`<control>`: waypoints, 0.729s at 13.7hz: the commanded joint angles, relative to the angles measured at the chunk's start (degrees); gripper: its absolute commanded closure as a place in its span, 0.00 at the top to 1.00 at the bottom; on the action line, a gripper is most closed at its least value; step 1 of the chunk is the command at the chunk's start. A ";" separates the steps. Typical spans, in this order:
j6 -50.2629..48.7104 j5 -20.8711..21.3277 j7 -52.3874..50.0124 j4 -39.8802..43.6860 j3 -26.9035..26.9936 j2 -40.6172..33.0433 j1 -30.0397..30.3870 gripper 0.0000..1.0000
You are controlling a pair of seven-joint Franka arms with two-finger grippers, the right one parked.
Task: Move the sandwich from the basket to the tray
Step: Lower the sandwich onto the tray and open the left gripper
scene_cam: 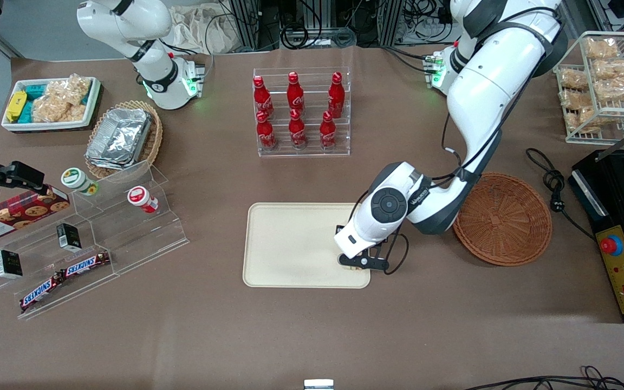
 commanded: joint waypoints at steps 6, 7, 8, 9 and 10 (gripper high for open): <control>-20.27 0.91 -1.88 7.68 0.80 -12.32 2.95 0.99; -22.48 0.91 -1.96 7.77 1.67 -14.78 4.18 0.99; -24.07 0.83 -2.05 7.60 2.90 -17.85 5.58 0.99; -25.74 0.04 -1.97 6.99 4.13 -20.66 7.08 0.99; -26.37 -0.14 -1.97 6.72 4.23 -22.00 9.01 0.99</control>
